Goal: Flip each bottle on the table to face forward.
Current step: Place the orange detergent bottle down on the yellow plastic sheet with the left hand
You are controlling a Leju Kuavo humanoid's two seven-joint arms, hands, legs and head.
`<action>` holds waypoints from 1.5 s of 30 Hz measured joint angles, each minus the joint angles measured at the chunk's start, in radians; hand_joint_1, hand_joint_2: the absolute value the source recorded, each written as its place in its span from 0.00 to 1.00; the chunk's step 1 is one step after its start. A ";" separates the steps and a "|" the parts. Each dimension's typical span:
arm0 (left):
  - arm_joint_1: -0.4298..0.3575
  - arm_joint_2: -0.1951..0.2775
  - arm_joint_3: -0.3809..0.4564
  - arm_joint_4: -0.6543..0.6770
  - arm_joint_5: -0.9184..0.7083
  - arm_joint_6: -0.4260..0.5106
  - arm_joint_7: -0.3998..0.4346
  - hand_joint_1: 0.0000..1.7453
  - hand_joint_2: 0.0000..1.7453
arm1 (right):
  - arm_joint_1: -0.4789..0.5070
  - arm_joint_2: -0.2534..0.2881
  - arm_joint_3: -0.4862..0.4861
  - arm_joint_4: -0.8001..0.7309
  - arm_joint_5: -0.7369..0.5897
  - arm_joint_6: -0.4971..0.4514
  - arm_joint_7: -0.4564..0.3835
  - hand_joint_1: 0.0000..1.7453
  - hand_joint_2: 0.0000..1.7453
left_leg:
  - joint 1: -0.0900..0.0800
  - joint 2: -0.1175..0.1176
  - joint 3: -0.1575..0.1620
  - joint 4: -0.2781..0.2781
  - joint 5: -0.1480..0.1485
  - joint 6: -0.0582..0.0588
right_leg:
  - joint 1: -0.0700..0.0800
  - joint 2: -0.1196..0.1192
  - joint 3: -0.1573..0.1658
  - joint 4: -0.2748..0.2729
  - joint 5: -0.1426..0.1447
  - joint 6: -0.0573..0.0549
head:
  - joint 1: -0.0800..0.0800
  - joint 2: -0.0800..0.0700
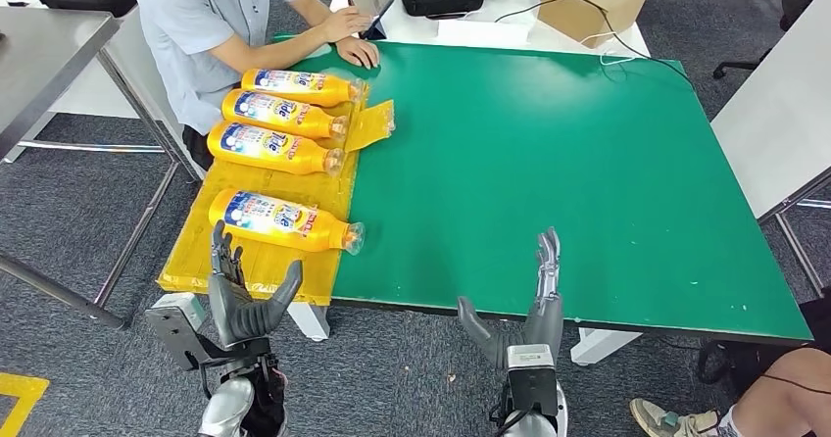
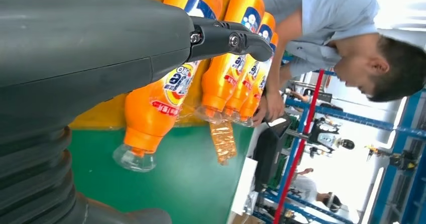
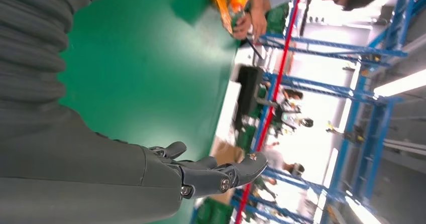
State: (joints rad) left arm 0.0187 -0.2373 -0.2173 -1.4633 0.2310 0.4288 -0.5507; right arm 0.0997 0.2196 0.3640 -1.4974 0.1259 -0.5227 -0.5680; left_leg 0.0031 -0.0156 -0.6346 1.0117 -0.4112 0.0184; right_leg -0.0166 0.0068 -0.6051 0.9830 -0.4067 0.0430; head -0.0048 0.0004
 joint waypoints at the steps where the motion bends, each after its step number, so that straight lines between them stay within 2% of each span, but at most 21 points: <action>1: 0.006 0.000 0.011 -0.012 0.011 -0.001 -0.007 0.00 1.00 | -0.005 0.000 0.000 0.004 -0.008 0.014 0.007 0.00 1.00 | 0.000 0.000 0.000 0.000 0.000 0.000 | 0.000 0.000 0.000 0.000 0.000 0.000 | 0.000 0.000; 8: 0.044 0.000 0.088 -0.086 0.033 -0.036 -0.026 0.00 1.00 | -0.034 0.002 0.002 0.029 -0.027 0.067 0.029 0.00 1.00 | 0.000 -0.001 0.000 0.000 0.000 0.000 | 0.000 0.000 0.000 0.000 0.000 0.000 | 0.000 0.000; 12: 0.043 0.000 0.153 -0.108 -0.020 -0.037 -0.078 0.00 1.00 | -0.036 0.001 0.000 0.018 -0.053 0.113 0.041 0.00 1.00 | 0.000 0.000 0.000 0.000 0.000 0.000 | 0.000 0.000 -0.001 0.000 0.000 0.000 | 0.000 0.000; 14: 0.032 -0.001 0.183 -0.113 -0.047 -0.028 -0.086 0.00 1.00 | -0.035 0.001 -0.002 0.006 -0.025 0.099 0.049 0.00 1.00 | 0.000 0.000 0.000 0.000 0.000 0.000 | 0.000 0.000 -0.001 0.000 0.000 0.000 | 0.000 0.000; 18: 0.000 -0.002 0.218 -0.101 -0.052 -0.044 -0.029 0.00 1.00 | -0.035 0.002 -0.006 -0.004 0.020 0.048 0.079 0.00 1.00 | 0.000 0.000 0.000 0.000 0.000 0.000 | 0.000 0.000 0.000 0.000 0.000 0.000 | 0.000 0.000; 22: -0.020 -0.006 0.234 -0.079 -0.044 -0.056 -0.006 0.00 1.00 | -0.035 0.003 -0.012 -0.004 0.028 0.037 0.091 0.00 0.00 | 0.000 0.000 0.000 0.000 0.000 0.000 | 0.000 0.000 0.000 0.000 0.000 0.000 | 0.000 0.000; 24: -0.026 -0.008 0.238 -0.070 -0.044 -0.060 0.002 0.00 1.00 | -0.036 0.004 -0.014 -0.004 0.037 0.035 0.095 0.00 0.50 | 0.000 0.000 0.000 0.000 0.000 0.000 | 0.000 0.000 0.000 0.000 0.000 0.000 | 0.000 0.000; 26: -0.035 -0.010 0.242 -0.058 -0.044 -0.062 0.014 0.00 0.50 | -0.036 0.006 -0.016 -0.004 0.042 0.032 0.109 0.00 1.00 | 0.000 0.000 0.000 0.000 0.000 0.000 | 0.000 0.000 0.000 0.000 0.000 0.000 | 0.000 0.000; 28: -0.046 -0.017 0.247 -0.047 -0.046 -0.064 0.031 0.00 0.00 | -0.037 0.009 -0.023 -0.004 0.028 0.036 0.131 0.00 1.00 | 0.000 0.000 0.000 0.000 0.000 0.000 | 0.000 0.000 0.000 0.000 0.000 0.000 | 0.000 0.000; 35: -0.067 -0.035 0.253 -0.022 -0.060 -0.084 0.084 0.00 0.00 | -0.036 0.014 -0.057 -0.003 -0.008 0.055 0.163 0.00 1.00 | 0.000 0.000 0.000 0.000 0.000 0.000 | 0.000 0.000 -0.001 0.000 0.000 0.000 | 0.000 0.000; 39: -0.069 -0.037 0.258 -0.019 -0.056 -0.097 0.087 0.00 1.00 | -0.036 0.015 -0.064 -0.003 -0.011 0.060 0.161 0.00 1.00 | 0.000 0.000 0.000 0.000 0.000 0.000 | 0.000 0.000 -0.001 0.000 0.000 0.000 | 0.000 0.000; 45: -0.069 -0.032 0.267 -0.018 -0.053 -0.182 0.091 0.00 1.00 | -0.021 0.014 -0.073 -0.015 -0.035 0.088 0.106 0.00 1.00 | 0.000 0.000 0.000 0.000 0.000 0.000 | 0.000 0.000 -0.001 0.000 0.000 0.000 | 0.000 0.000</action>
State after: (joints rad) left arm -0.0502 -0.2695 0.0498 -1.4816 0.1775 0.2466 -0.4600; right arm 0.0790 0.2336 0.2910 -1.5127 0.0907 -0.4343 -0.4618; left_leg 0.0030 -0.0156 -0.6347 1.0117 -0.4109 0.0185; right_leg -0.0167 0.0068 -0.6057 0.9829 -0.4066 0.0432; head -0.0049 0.0004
